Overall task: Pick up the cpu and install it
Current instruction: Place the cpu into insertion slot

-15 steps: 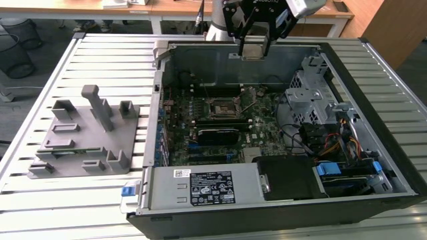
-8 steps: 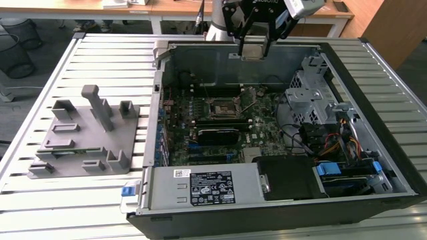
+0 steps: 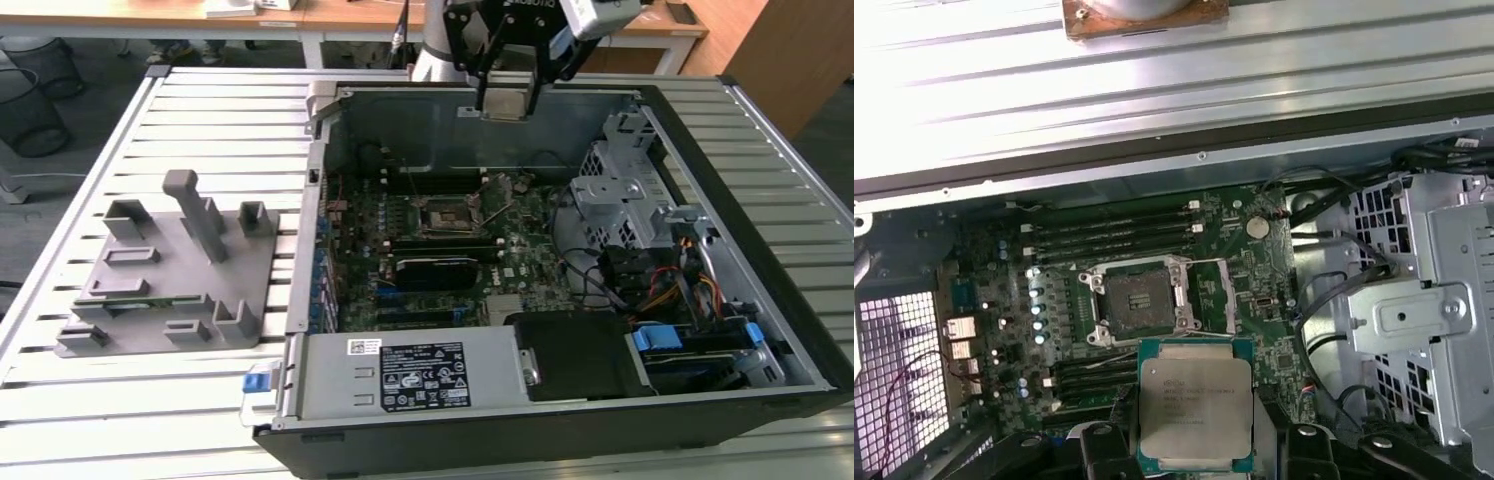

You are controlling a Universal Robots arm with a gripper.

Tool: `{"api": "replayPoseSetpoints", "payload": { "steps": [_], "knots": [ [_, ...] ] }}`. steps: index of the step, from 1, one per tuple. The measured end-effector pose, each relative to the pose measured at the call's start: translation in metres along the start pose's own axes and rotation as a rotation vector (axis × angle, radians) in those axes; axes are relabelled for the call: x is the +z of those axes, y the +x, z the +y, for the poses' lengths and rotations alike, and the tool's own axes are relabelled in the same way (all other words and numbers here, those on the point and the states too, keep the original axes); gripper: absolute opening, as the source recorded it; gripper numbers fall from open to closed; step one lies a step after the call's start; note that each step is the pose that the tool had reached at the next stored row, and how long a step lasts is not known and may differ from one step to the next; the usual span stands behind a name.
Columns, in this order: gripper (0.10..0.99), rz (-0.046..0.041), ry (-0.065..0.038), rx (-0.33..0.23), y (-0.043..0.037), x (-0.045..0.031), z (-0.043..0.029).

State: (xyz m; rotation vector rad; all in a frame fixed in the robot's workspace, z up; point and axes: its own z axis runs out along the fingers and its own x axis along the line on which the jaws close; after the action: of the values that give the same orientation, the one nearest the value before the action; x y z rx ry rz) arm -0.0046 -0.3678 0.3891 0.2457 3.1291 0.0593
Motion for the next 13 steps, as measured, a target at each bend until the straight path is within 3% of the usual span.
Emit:
{"api": "replayPoseSetpoints", "payload": {
  "steps": [13],
  "knots": [
    [0.541, -0.0047, 0.000, 0.120, 0.0003, 0.0007, -0.0001]
  ]
}}
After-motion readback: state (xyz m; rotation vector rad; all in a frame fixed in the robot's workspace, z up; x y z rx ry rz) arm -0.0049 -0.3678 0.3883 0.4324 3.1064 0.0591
